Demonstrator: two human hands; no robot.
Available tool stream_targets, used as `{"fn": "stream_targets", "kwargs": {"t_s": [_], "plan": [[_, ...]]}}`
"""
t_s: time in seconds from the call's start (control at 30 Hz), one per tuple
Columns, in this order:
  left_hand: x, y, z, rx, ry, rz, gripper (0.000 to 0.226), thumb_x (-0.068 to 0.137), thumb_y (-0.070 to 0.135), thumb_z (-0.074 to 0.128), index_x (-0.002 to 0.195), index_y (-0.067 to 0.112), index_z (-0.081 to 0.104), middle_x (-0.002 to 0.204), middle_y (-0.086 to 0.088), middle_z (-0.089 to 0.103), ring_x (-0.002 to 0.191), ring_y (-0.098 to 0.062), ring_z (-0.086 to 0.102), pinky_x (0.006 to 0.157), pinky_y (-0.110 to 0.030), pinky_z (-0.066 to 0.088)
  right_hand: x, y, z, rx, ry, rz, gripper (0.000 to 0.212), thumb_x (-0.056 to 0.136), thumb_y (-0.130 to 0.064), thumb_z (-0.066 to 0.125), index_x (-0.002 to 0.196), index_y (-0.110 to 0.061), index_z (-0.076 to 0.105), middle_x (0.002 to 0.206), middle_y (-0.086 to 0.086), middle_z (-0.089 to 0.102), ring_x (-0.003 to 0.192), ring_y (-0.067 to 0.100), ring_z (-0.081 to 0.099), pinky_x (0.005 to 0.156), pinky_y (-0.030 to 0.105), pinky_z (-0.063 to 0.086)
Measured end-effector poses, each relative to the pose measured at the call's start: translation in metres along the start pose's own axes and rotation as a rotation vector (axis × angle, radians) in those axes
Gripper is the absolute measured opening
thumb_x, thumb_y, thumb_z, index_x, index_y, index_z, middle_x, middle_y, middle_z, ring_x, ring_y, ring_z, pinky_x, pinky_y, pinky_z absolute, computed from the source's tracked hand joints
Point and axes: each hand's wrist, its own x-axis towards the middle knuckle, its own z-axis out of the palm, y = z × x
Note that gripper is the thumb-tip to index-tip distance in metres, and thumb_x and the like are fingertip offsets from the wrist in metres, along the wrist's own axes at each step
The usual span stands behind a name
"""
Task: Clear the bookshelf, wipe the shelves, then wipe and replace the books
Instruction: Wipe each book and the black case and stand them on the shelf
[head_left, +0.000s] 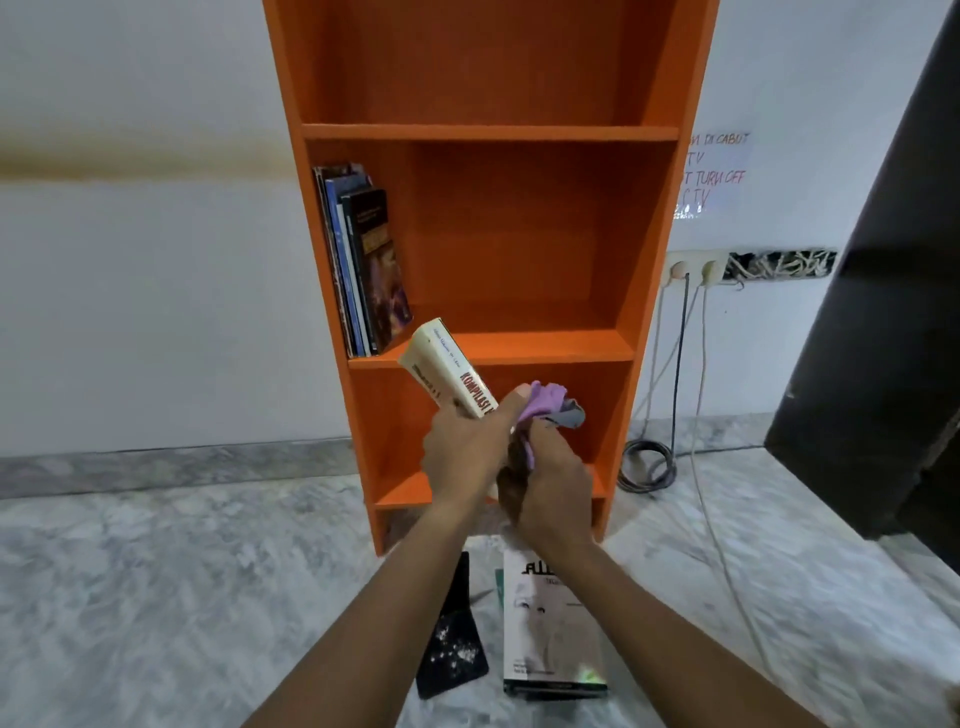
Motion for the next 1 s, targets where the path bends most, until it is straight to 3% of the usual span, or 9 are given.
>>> {"fn": "stream_targets", "kwargs": {"t_s": [0.1,0.23,0.33,0.4,0.5,0.63,0.77,0.93,1.0], "plan": [[0.016,0.020,-0.006,-0.110,0.071,0.000,0.043,0.063,0.047,0.080,0.091,0.014,0.078,0.084,-0.001,0.078,0.075,-0.021,0.076,0.071,-0.046,0.064,0.009,-0.004,0.003,-0.132,0.116,-0.132,0.014,0.089,-0.020,0.064,0.102,-0.014,0.062,0.088,0.003,0.061,0.070,0.027,0.059,0.050,0.038,0.046],[0.027,0.046,-0.016,-0.228,0.065,0.099,0.006,0.073,0.020,0.075,0.069,0.016,0.074,0.074,-0.001,0.077,0.077,-0.023,0.076,0.071,-0.054,0.063,0.037,-0.014,0.009,-0.190,0.129,-0.186,0.031,0.091,-0.031,0.054,0.117,-0.016,0.058,0.099,0.007,0.062,0.077,0.029,0.063,0.053,0.037,0.051],[0.045,0.065,-0.022,-0.215,0.092,0.186,0.014,0.080,0.013,0.075,0.067,0.018,0.071,0.075,0.001,0.076,0.078,-0.024,0.076,0.073,-0.053,0.063,0.062,-0.023,0.009,0.094,-0.015,-0.089,0.058,0.085,-0.051,0.056,0.132,-0.018,0.057,0.117,-0.001,0.063,0.099,0.019,0.064,0.074,0.032,0.057],[0.060,0.076,-0.028,-0.199,0.102,0.233,0.017,0.085,0.009,0.074,0.072,0.019,0.069,0.083,-0.001,0.075,0.082,-0.024,0.075,0.073,-0.050,0.063,0.082,-0.027,0.011,0.228,-0.065,-0.008,0.056,0.081,-0.052,0.061,0.129,-0.023,0.060,0.115,-0.014,0.064,0.101,0.005,0.061,0.083,0.022,0.054],[0.091,0.085,-0.039,-0.128,0.124,0.277,0.013,0.089,0.011,0.072,0.079,0.019,0.067,0.094,-0.003,0.075,0.082,-0.020,0.075,0.072,-0.045,0.064,0.116,-0.028,0.020,0.245,-0.076,0.051,0.031,0.085,-0.034,0.076,0.115,-0.028,0.067,0.101,-0.018,0.070,0.091,0.000,0.066,0.079,0.032,0.059],[0.144,0.092,-0.050,-0.069,0.185,0.332,0.013,0.090,0.013,0.071,0.078,0.016,0.069,0.093,-0.002,0.077,0.080,-0.019,0.075,0.071,-0.042,0.064,0.159,-0.034,0.038,0.229,-0.111,0.064,0.014,0.087,-0.029,0.073,0.099,-0.028,0.068,0.087,-0.011,0.073,0.077,0.001,0.068,0.068,0.028,0.058],[0.195,0.092,-0.052,-0.021,0.240,0.396,0.006,0.093,0.015,0.069,0.086,0.015,0.069,0.096,-0.004,0.076,0.079,-0.016,0.075,0.067,-0.037,0.064,0.192,-0.029,0.062,0.234,-0.106,0.055,0.007,0.087,-0.025,0.070,0.093,-0.026,0.067,0.077,-0.009,0.069,0.067,0.004,0.064,0.061,0.024,0.052],[0.240,0.064,-0.041,0.149,0.393,0.449,0.012,0.095,0.017,0.066,0.105,0.014,0.070,0.106,-0.001,0.074,0.081,-0.016,0.073,0.049,-0.016,0.055,0.210,-0.006,0.096,0.267,-0.123,0.115,0.005,0.087,-0.025,0.068,0.090,-0.028,0.065,0.074,-0.006,0.068,0.068,0.012,0.064,0.067,0.038,0.056],[0.248,0.055,-0.036,0.187,0.462,0.455,0.017,0.094,0.022,0.069,0.110,0.015,0.071,0.106,-0.002,0.075,0.087,-0.019,0.074,0.058,-0.026,0.062,0.206,0.003,0.105,0.285,-0.129,0.141,0.006,0.086,-0.023,0.068,0.088,-0.028,0.065,0.072,-0.006,0.067,0.066,0.012,0.063,0.066,0.037,0.055]]}}
